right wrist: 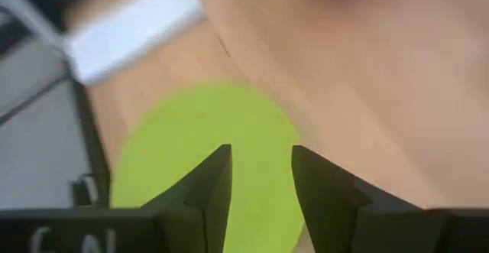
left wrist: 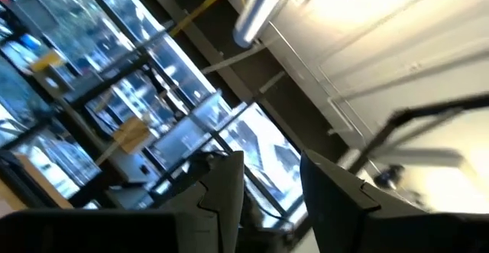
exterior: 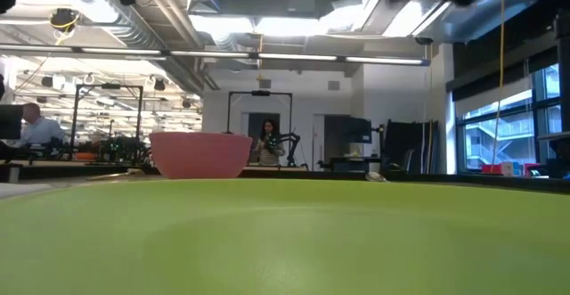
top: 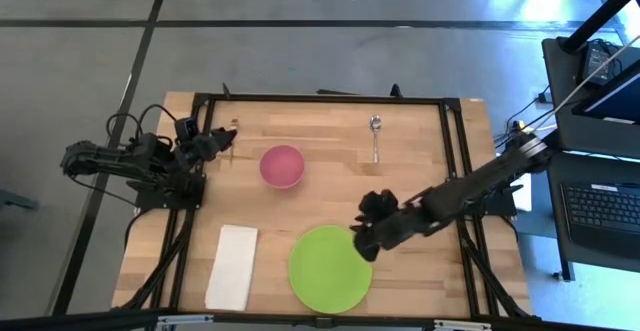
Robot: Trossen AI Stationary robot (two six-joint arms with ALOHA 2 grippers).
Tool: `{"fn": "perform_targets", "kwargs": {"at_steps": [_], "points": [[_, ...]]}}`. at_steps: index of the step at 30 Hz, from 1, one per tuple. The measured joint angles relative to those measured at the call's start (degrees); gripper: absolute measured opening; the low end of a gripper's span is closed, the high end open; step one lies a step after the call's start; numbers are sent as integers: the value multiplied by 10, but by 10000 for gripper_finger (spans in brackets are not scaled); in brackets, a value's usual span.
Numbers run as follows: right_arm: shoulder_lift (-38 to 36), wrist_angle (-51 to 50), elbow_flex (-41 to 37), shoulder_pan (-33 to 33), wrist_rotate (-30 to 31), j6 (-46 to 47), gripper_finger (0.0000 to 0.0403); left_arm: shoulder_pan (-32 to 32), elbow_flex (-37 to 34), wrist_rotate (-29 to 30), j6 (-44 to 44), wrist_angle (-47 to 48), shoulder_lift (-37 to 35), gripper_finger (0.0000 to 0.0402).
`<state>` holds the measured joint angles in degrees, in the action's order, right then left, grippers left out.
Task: Set table place
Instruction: Move the green plate to the middle of the table
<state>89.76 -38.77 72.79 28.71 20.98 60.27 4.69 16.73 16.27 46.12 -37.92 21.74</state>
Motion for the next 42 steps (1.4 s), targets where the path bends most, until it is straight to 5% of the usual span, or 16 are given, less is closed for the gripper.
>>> {"fn": "perform_targets", "kwargs": {"at_steps": [8,27,42], "points": [[112,-9,0,-30,-192,41,113,26,0,-36,-2,0,0,124],[136,-47,-1,-102,-224,-32,112,59,0,-38,-2,15,0,124],[136,98,-86,-141,-314,-64,113,59,0,-37,-7,15,0,124]]}}
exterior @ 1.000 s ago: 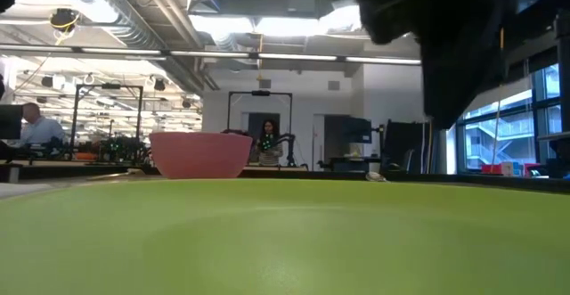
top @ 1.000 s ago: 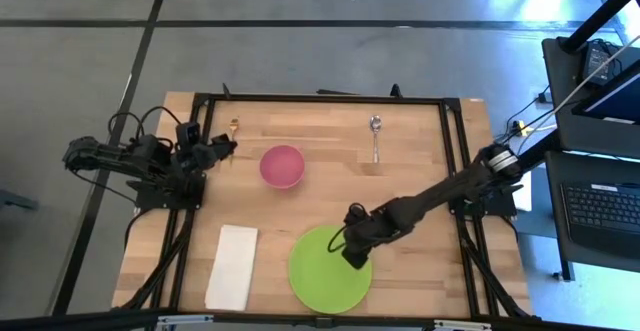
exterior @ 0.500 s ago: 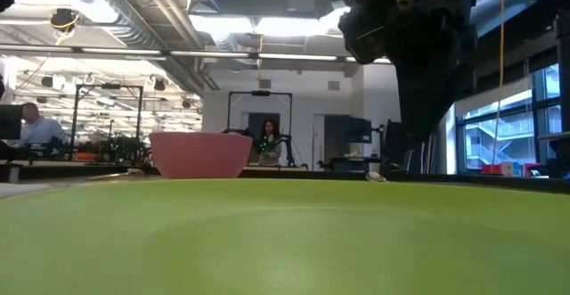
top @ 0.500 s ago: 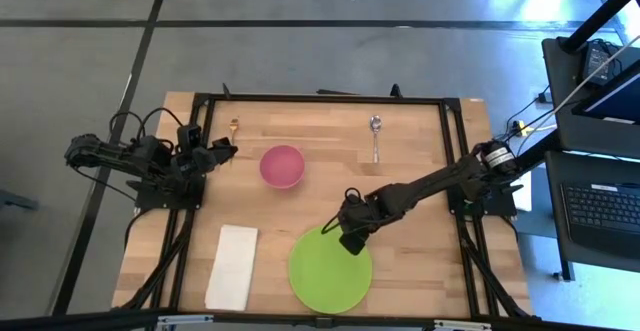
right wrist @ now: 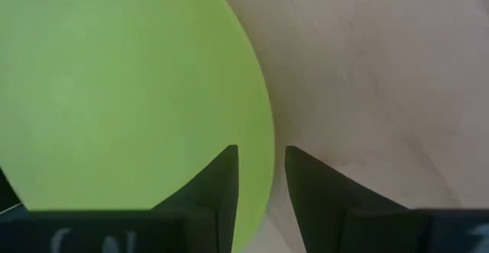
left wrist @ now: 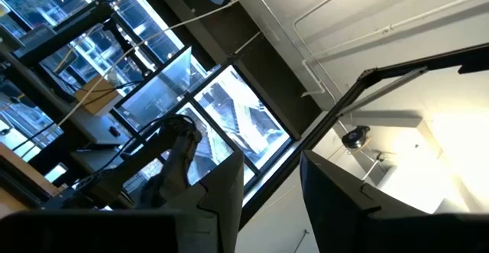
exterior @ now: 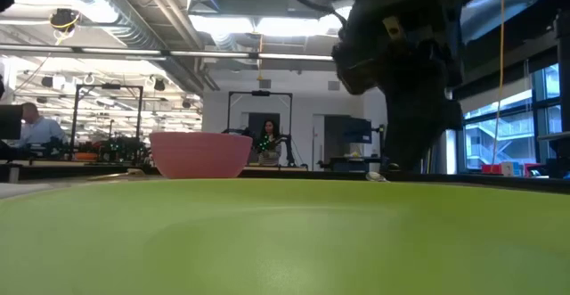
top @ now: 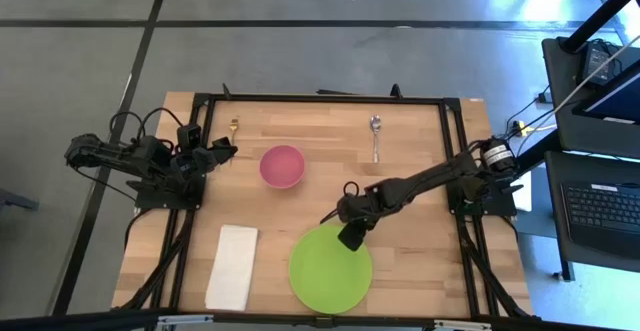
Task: Set table place
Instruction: Move the green plate to the middle of the table
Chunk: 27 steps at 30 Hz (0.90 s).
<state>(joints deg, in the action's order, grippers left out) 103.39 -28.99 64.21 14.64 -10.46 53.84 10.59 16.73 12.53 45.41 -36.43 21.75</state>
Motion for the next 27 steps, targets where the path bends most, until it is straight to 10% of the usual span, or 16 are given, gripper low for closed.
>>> {"fn": "perform_targets", "kwargs": {"at_steps": [27], "points": [[1,70,-46,-13,-28,-3,113,0,0,32,-10,0,0,124]]}}
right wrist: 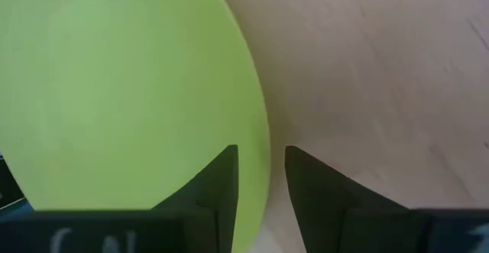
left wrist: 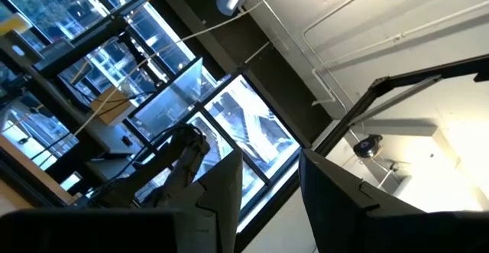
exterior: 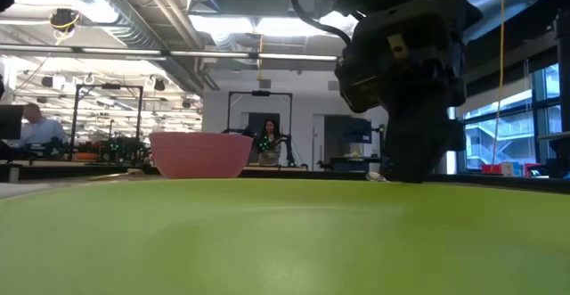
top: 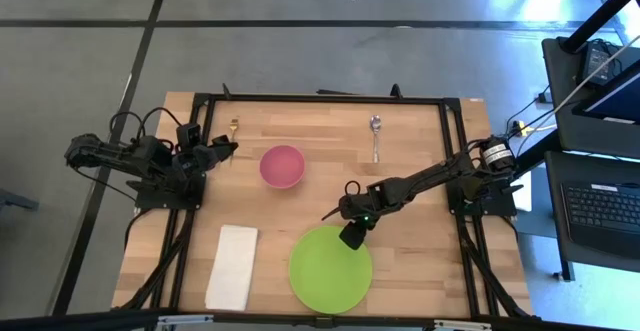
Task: Set table place
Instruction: Move the green plate to the middle of the table
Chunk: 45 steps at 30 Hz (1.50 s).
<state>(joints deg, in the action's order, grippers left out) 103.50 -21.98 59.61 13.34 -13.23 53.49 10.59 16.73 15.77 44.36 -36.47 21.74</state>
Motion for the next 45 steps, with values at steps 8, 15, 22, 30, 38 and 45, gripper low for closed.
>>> {"fn": "perform_targets", "kwargs": {"at_steps": [8,15,22,30,38,45], "points": [[22,43,0,0,0,1,113,0,0,0,0,0,0,124],[44,75,0,0,-17,0,109,0,0,11,0,-1,0,124],[44,82,1,-2,-22,-6,23,0,0,18,0,0,0,124],[12,71,14,-2,-32,2,7,0,0,18,1,0,0,124],[-123,-7,26,-41,62,-38,7,0,0,18,1,0,0,124],[-229,-185,23,-103,93,-88,7,0,0,18,1,-1,0,124]]}}
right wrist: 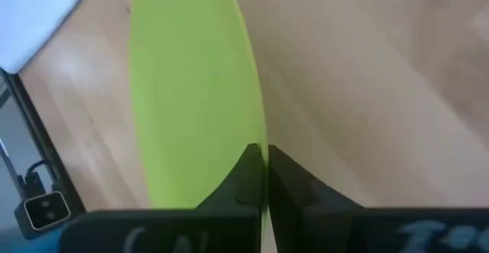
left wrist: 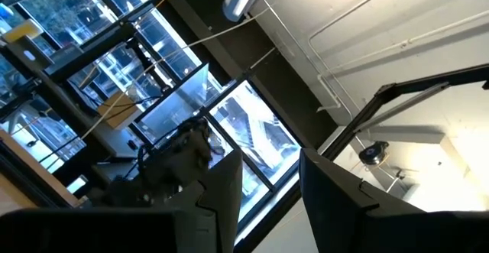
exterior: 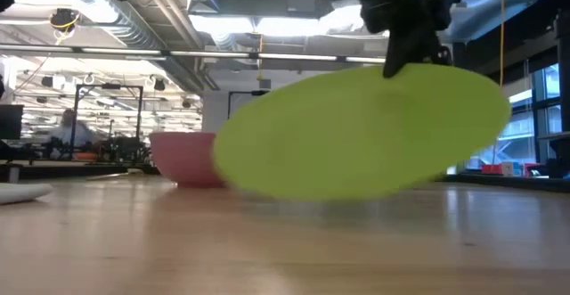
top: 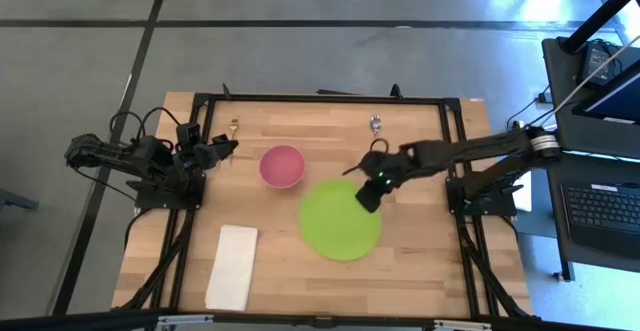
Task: Set table place
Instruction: Move the green plate to the middle of the table
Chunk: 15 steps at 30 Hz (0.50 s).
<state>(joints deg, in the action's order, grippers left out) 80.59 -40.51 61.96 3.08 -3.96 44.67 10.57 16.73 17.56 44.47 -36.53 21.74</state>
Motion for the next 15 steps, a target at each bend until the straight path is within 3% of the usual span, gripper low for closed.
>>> {"fn": "perform_targets", "kwargs": {"at_steps": [5,9,15], "points": [[-20,16,-41,-51,-63,-32,7,0,0,0,0,0,0,124],[-15,145,-108,-81,-138,-26,7,0,0,0,0,1,0,124],[-15,315,-188,-119,-151,16,7,0,0,33,-1,0,1,124]]}}
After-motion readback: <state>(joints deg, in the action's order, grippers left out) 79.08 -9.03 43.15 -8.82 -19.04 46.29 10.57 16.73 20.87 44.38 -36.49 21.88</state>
